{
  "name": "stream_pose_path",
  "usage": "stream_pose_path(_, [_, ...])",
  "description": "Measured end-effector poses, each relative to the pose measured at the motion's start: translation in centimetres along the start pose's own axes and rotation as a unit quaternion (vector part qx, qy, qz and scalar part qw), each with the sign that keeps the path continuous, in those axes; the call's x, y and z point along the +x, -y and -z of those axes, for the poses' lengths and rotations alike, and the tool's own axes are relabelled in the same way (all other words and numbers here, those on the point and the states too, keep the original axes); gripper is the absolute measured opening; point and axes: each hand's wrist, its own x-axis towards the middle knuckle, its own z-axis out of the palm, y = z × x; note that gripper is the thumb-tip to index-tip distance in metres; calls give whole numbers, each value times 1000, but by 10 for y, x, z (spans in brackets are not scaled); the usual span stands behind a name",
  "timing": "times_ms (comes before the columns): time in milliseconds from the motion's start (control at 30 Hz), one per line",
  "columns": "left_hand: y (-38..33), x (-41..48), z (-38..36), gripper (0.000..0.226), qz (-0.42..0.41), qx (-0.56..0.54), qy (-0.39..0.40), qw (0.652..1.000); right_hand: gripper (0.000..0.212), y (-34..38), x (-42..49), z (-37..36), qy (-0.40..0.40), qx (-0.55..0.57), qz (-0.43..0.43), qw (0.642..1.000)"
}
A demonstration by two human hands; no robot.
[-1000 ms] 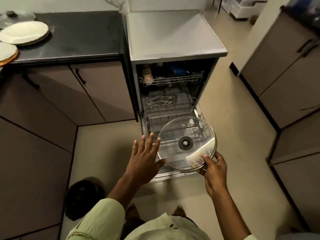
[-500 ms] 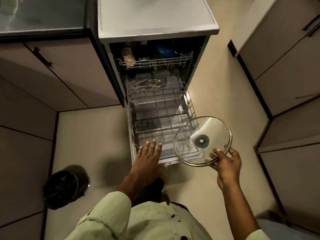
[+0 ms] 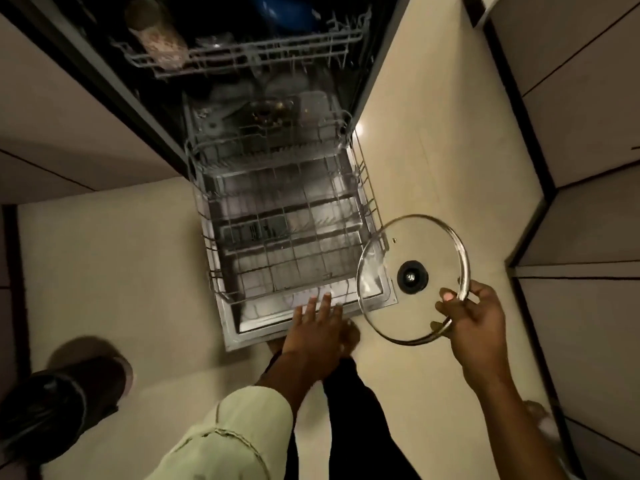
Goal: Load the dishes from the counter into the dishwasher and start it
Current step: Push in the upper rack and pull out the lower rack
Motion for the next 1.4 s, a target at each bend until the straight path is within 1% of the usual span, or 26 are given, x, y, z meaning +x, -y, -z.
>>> stream_pose_path(100, [8, 59, -6, 73, 40, -10, 0, 999, 19, -22, 51, -19, 1, -65, 20, 998])
stream_pose_path(233, [19, 122, -21, 77, 86, -4, 2, 996, 17, -44, 112, -41, 2, -151, 66, 986])
stream_pose_path(367, [26, 168, -43, 81, 112, -2, 12, 994, 17, -58, 160, -49, 2, -187, 101, 977])
stream_pose_path(467, [29, 185, -59, 92, 114, 15, 31, 993, 18, -61, 187, -51, 2, -194, 118, 974])
stream_pose_path(533, [30, 191, -67, 100, 115, 32, 35, 992, 17, -63, 202, -53, 6, -197, 130, 972])
stream_pose_path(600, [34, 192, -71, 103, 108, 45, 36, 992, 18, -64, 212, -56, 9, -200, 140, 970])
stream_pose_path(800, [49, 194, -65, 102, 70, 61, 63, 994, 24, -55, 231, -68, 3, -212, 155, 965])
stream_pose_path(1133, [51, 195, -53, 101, 53, 45, 97, 993, 24, -43, 234, -82, 0, -244, 187, 952])
stream_pose_path(1400, [54, 197, -52, 104, 45, 20, 100, 994, 24, -44, 235, -91, 21, -275, 180, 944])
